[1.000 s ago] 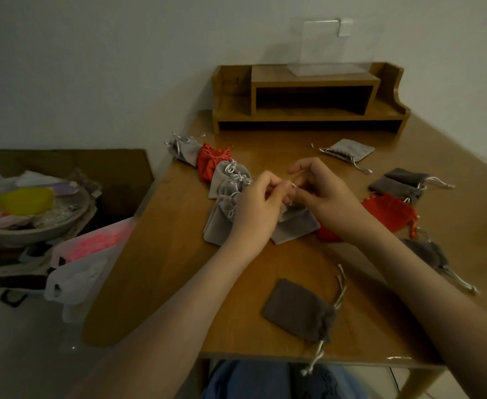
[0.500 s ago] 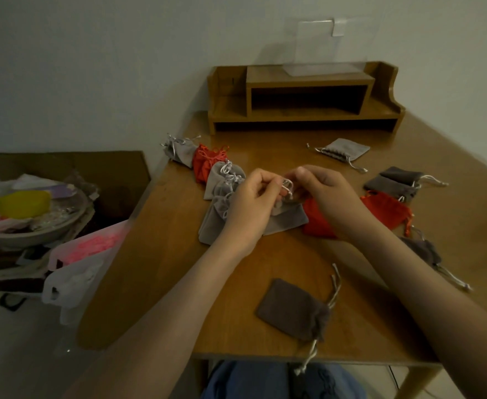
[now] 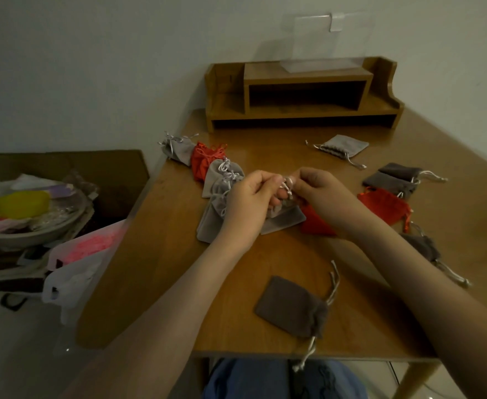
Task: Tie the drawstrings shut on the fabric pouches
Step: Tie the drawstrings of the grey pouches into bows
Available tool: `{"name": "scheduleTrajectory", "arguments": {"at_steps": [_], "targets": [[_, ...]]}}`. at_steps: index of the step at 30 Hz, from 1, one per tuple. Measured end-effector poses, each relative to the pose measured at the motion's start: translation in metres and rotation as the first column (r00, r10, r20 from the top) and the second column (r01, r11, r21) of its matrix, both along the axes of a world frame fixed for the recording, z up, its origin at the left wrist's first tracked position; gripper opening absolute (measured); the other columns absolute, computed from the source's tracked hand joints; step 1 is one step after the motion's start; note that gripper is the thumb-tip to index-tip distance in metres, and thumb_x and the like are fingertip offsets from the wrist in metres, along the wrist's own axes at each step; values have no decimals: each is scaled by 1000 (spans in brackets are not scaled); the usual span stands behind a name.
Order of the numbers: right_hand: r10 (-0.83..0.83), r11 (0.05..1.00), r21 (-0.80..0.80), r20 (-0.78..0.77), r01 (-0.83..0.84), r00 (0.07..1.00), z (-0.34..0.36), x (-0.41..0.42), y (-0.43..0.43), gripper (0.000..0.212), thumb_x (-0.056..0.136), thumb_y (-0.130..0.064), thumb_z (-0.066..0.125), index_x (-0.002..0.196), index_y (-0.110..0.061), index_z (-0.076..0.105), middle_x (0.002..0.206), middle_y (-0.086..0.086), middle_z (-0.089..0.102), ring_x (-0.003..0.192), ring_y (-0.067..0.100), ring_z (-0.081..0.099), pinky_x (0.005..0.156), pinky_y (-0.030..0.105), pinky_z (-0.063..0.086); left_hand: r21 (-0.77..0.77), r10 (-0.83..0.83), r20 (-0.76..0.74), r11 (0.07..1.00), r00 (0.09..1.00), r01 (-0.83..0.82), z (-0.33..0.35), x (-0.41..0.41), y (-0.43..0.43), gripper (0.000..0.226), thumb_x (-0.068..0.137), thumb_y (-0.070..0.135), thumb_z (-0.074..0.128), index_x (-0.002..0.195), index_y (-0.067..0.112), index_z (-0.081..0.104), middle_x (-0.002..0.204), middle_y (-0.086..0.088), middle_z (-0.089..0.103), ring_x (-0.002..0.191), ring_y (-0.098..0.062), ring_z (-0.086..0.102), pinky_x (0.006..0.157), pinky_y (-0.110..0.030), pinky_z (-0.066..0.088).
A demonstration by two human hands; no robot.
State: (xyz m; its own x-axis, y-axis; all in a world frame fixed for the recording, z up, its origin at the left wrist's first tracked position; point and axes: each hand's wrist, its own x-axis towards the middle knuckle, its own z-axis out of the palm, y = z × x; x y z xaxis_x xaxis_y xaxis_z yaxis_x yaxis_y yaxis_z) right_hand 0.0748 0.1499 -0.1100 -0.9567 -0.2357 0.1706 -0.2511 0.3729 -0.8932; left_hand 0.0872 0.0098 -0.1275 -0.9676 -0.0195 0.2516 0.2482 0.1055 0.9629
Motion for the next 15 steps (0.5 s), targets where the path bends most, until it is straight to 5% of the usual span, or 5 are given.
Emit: {"name": "scheduleTrajectory", "arguments": {"at_steps": [4,15], "targets": [[-16,996,81,-197,32,980,-3,0,-1,5,93,-7,54,92,-11,57,78,-8,56,65,-11,51,63,7,42,60,14,37,998,999,-16,2,-2,-2,16,97,16,51,95,11,66,73,-3,62,57,0,53,59,-17,47],[55,996,93,-519,-8,853,-10,-4,0,33,88,0,60,110,-24,58,104,1,64,93,10,60,78,15,47,311,-101,128,949,987,57,4,-1,-4,18,97,16,51,91,13,67,72,-1,61,57,-3,52,61,-18,47]]}}
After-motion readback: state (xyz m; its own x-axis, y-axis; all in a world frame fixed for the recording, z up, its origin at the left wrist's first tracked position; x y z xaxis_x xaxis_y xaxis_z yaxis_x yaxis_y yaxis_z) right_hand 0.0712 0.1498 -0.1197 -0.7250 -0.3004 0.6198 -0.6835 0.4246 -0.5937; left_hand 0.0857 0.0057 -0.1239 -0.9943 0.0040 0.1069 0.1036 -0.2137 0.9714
